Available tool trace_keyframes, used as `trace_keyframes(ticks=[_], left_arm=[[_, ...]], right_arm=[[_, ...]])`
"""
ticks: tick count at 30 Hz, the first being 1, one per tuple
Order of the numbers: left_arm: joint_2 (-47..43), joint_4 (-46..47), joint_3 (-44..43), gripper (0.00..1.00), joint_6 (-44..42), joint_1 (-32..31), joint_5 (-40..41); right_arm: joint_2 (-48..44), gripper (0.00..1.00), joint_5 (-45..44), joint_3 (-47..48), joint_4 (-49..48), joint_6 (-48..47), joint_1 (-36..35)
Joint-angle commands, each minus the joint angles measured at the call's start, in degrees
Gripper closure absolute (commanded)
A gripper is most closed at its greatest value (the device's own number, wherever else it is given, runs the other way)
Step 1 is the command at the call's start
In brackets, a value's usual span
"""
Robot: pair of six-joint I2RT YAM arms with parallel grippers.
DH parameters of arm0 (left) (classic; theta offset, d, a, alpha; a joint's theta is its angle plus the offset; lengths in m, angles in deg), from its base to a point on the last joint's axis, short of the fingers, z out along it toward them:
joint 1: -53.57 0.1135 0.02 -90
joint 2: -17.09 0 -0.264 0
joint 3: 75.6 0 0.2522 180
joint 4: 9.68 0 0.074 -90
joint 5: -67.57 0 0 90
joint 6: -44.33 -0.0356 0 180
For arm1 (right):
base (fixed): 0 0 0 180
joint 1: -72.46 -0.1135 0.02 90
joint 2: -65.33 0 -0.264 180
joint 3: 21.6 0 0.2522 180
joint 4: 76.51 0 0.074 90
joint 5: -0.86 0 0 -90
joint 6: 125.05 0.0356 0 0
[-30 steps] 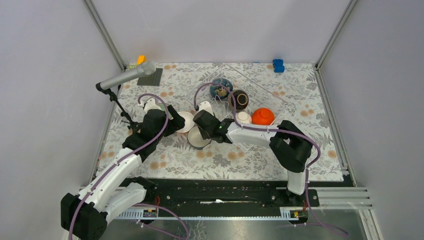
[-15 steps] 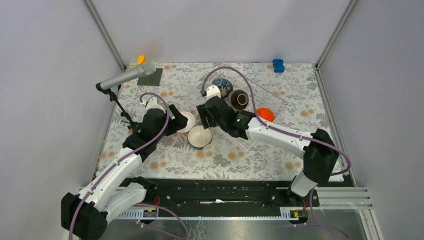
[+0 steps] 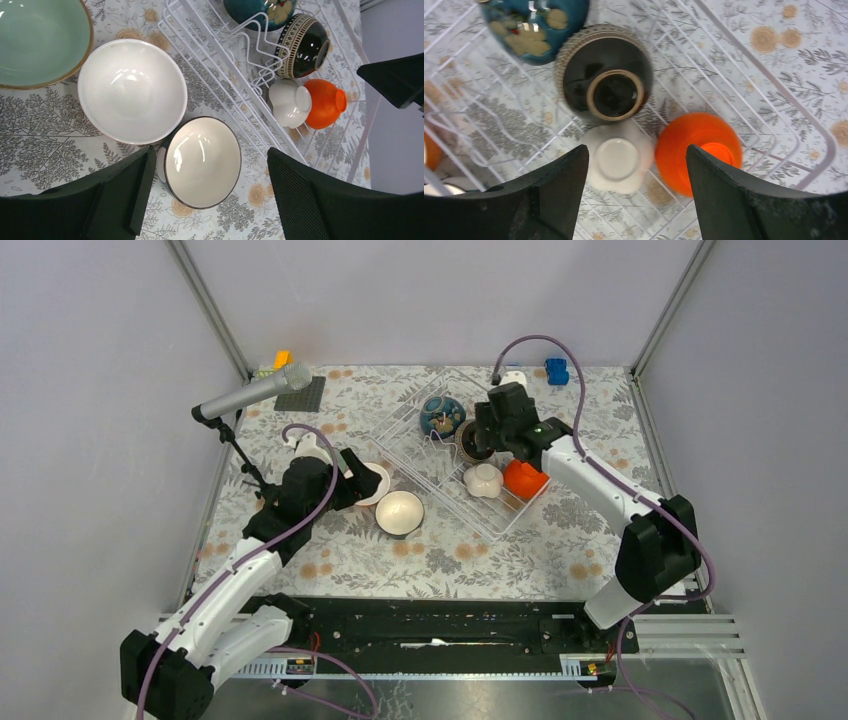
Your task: Unload the bowls from the dish rack
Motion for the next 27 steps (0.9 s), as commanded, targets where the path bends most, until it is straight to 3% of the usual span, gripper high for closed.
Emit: trace_keyframes(ticks=[1, 8, 16, 27], left_arm=[[-1.22, 4.05, -0.69, 0.13, -0.94, 0.29, -2.10], [-1.34, 3.73, -0.59, 0.13, -1.24, 0.25, -2.87], [-0.78, 3.73, -0.84, 0.13, -1.18, 0.21, -3.13], [0.10, 3.29, -1.51, 0.13, -1.88, 0.25, -3.58]], right_arm=[[-1.13, 0.22, 2.55, -0.36, 1.90, -2.48, 2.00], [5.25, 0.22, 14.49, 0.17, 1.21, -1.67, 6.73], [10.14, 0.31, 22.86, -1.63, -0.57, 0.16, 7.53], [5.43, 0.40, 41.78, -10.72, -9.81, 6.04, 7.40]])
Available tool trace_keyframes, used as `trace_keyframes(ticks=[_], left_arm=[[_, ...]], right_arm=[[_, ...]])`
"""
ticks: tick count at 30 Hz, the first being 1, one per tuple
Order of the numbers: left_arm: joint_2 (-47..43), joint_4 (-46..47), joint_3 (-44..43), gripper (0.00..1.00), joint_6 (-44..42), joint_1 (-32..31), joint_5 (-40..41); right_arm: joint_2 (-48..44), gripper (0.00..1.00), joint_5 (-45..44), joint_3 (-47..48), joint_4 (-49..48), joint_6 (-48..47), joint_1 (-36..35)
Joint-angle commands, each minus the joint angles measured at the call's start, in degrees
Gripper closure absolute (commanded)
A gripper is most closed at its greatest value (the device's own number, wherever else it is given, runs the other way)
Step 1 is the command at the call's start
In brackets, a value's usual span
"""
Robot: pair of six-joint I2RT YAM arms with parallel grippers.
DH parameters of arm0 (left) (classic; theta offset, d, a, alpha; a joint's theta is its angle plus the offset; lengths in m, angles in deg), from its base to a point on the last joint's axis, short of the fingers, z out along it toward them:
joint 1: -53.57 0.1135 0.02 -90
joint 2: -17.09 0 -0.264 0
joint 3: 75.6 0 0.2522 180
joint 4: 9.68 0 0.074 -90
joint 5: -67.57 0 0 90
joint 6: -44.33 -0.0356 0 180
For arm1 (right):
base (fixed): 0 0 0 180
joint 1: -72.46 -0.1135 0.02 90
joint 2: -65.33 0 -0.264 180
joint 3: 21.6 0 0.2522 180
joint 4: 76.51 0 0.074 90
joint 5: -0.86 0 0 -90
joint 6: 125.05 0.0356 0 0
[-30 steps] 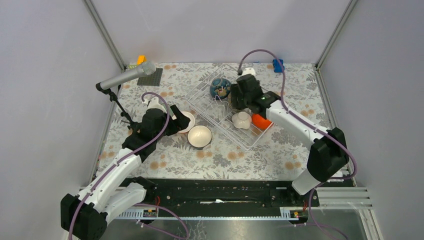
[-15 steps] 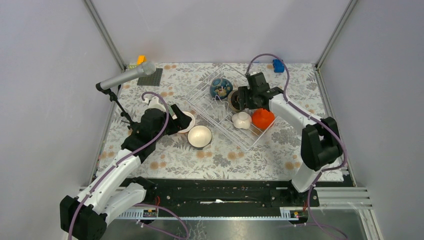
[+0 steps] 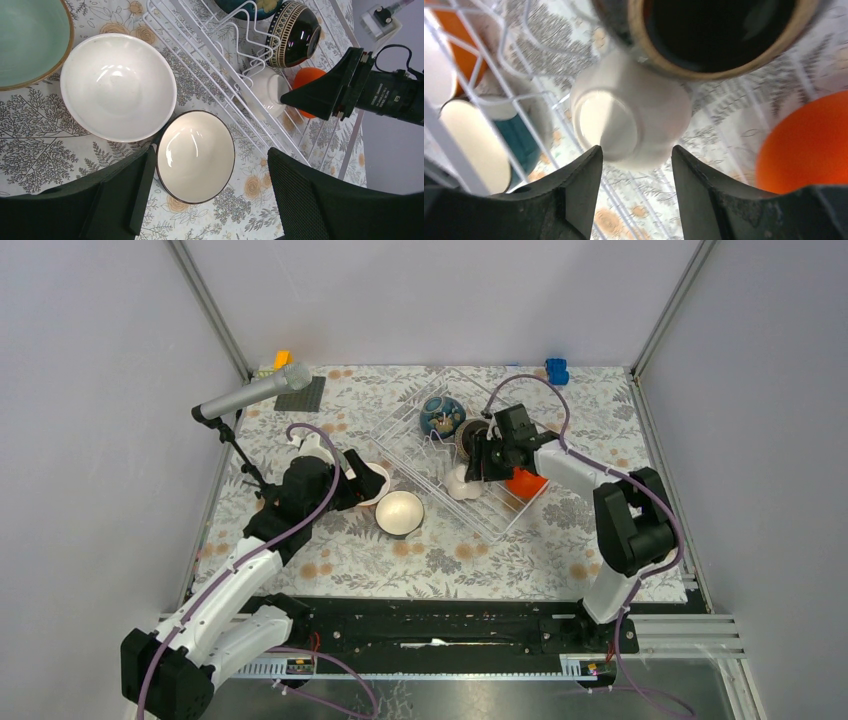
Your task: Unload the bowls from the dish rack
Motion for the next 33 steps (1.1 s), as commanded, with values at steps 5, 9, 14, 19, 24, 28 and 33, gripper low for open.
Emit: trace_keyframes(ticks=[5, 9, 14, 19, 24, 28, 33], left_arm=[[-0.46, 2.24, -1.43, 0.13, -0.87, 0.30, -0.34], [-1.14, 1.84, -1.26, 0.13, -0.79, 0.25, -0.15], [-1.48, 1.93, -1.09, 0.12, -0.48, 0.27, -0.14], [-1.40, 2.51, -0.40, 0.12, -0.47, 0.30, -0.18], [-1.33, 2.72, 0.35, 0.12, -0.59, 0.25, -0.14], [-1.55, 2.23, -0.07, 0.12, -1.19, 0.25, -0.21], [-1.85, 1.84, -0.59, 0.12, -1.49, 0.25, 1.35]], right_arm=[[-6.39, 0.32, 6.36, -3.04, -3.41, 3.11, -0.43], [-6.40, 0.15, 1.95, -3.66, -2.46, 4.64, -0.38], [-6.60, 0.05, 2.84, -7.38, -10.13, 11.75, -0.38], [-5.33, 0.01, 2.58, -10.64, -20.42, 18.61, -0.38], [-1.61, 0.01, 2.69, -10.34, -24.66, 20.74, -0.33], [0.44, 0.01, 2.66, -10.28, -26.12, 21.51, -0.29], [-0.55, 0.00, -2.21, -11.78, -26.06, 21.04, -0.29]])
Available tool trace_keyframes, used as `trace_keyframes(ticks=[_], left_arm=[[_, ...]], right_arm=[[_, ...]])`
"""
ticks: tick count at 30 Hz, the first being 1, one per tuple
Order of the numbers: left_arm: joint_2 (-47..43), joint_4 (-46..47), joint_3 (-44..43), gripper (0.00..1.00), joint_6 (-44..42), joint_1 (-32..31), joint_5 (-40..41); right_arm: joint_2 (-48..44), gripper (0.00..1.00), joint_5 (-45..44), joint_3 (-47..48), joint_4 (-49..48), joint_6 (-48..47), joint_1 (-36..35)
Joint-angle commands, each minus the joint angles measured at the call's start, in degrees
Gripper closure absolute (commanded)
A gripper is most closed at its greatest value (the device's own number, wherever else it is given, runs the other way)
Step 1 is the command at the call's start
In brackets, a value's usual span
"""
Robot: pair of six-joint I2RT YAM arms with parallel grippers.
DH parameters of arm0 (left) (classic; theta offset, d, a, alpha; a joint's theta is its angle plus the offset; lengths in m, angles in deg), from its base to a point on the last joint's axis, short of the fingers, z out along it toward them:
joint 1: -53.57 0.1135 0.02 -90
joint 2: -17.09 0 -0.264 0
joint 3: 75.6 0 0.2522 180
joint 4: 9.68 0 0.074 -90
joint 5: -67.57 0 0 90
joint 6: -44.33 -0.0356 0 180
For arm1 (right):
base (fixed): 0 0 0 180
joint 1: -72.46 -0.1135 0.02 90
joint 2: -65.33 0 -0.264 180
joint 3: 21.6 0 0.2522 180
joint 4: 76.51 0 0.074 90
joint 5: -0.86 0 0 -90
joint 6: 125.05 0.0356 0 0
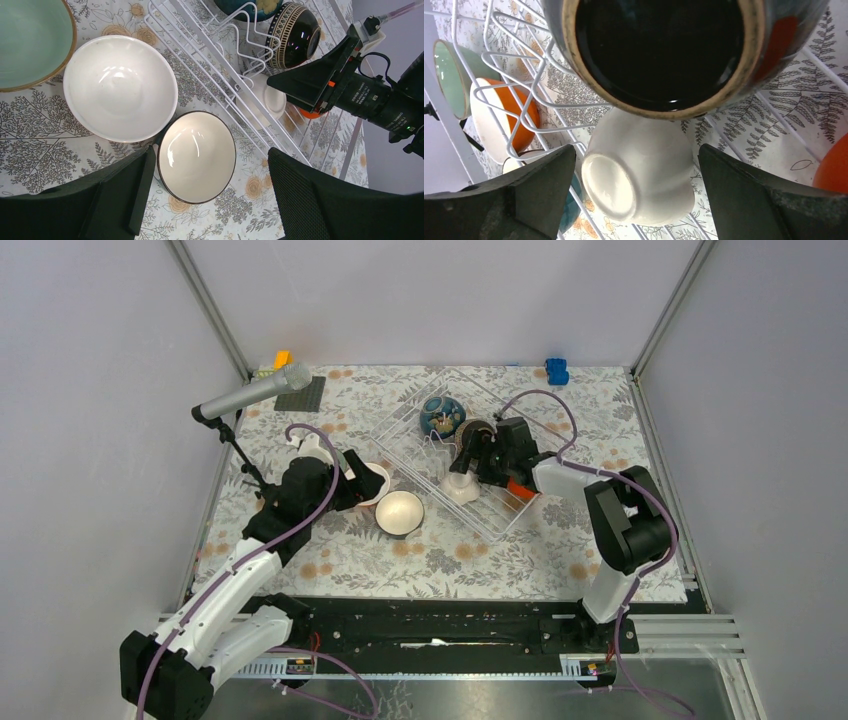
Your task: Unload the bowls from the dish rack
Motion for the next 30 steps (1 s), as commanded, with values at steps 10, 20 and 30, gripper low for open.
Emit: trace_keyframes(ticks=[10, 20, 30], left_arm=[[-0.97, 1.87, -1.06, 0.12, -0.74, 0.26, 0.57], [-1.20, 1.42, -1.58, 0.12, -0.83, 0.25, 0.76], [-1.20, 1.25, -1.88, 0.12, -0.82, 0.25, 0.72]], right_arm=[[-1.22, 0.05, 1.36, -1.80, -2.45, -0.89, 0.21], [-8.37, 0.37, 2.73, -1.49, 0.38, -2.55, 0.57], [-13.84, 0.44, 3.15, 0.56, 5.50, -7.37, 0.57]])
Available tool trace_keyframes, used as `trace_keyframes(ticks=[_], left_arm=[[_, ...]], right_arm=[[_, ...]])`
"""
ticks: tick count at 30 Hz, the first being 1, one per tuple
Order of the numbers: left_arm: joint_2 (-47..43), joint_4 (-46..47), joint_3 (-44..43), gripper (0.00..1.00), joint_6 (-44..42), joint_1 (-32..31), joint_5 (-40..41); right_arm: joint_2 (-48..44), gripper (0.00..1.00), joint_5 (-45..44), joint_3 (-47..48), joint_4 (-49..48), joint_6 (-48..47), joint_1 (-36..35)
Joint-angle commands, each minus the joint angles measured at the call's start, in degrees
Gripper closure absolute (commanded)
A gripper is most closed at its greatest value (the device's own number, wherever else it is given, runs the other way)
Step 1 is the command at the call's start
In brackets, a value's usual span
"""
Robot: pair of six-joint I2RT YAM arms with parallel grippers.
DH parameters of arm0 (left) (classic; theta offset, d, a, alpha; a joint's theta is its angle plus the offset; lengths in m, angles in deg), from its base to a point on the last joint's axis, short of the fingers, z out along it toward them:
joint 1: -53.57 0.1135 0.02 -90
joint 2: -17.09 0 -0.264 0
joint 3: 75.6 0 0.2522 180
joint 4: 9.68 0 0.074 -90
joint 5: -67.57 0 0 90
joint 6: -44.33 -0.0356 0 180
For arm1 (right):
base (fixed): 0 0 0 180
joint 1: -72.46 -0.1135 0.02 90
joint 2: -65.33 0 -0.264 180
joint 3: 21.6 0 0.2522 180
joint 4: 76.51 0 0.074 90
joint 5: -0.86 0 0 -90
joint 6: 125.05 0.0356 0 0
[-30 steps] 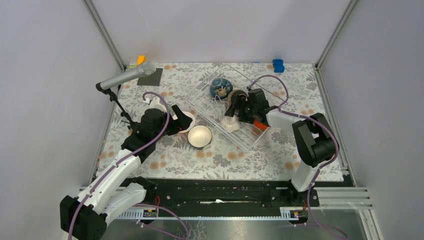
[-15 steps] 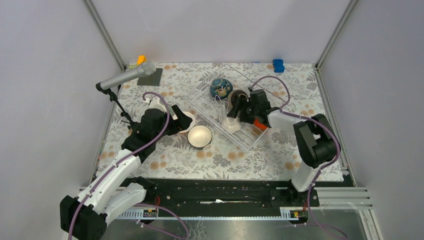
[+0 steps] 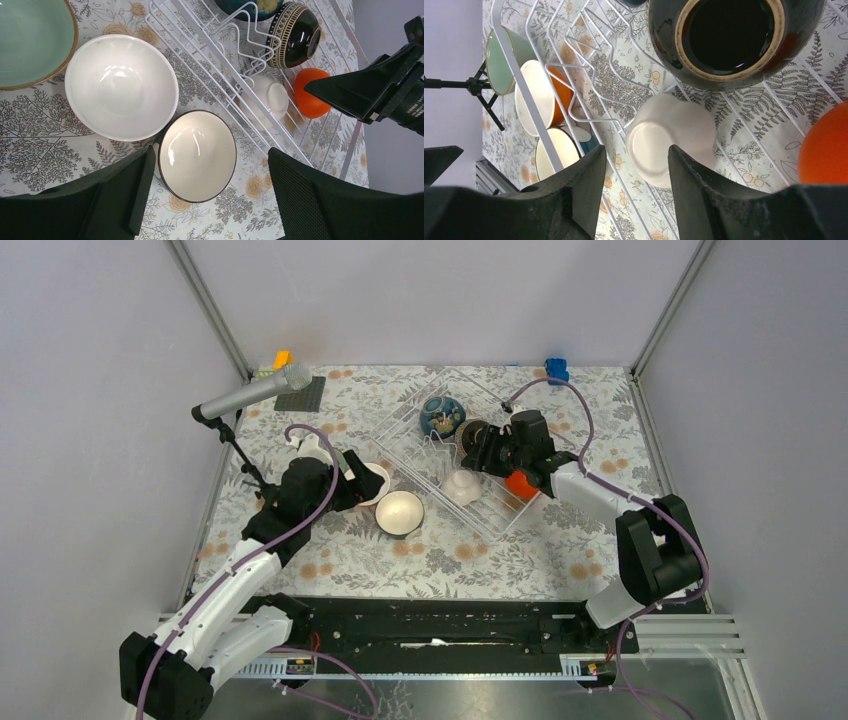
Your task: Unload the bowls from the dish rack
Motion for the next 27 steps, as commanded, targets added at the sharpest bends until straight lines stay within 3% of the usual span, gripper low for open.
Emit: trace_keyframes(ticks=[1, 7, 11, 14, 21, 27], left_arm=[[-0.85, 1.71, -1.84, 0.12, -0.78, 0.25, 0.53], [-1.34, 1.45, -1.50, 0.12, -0.78, 0.29, 0.49], [-1.92, 1.25, -1.16, 0.12, -0.72, 0.25, 1.10], [-1.92, 1.50, -0.98, 0.12, -0.53, 0.25, 0.99], [-2.20, 1.33, -0.79, 0.12, -0.43, 0.32, 0.75], [-3.03, 0.70, -0.59, 0.11, -0.78, 0.25, 1.70]], right_arm=[[-2.64, 0.42, 1.68, 3.17, 3.66, -3.93, -0.07], [-1.89, 0.35, -6.91, 4.85, 10.95, -7.08, 0.61], [-0.26, 0.09, -4.21, 3.57, 11.07, -4.86, 1.17], [0.89, 0.03, -1.21, 1.30, 7.32, -1.83, 1.25], [5.33, 0.00, 2.98, -0.31, -0.23, 4.27, 1.34], [7.47, 0.00, -0.46, -1.74, -0.60, 7.78, 1.33]])
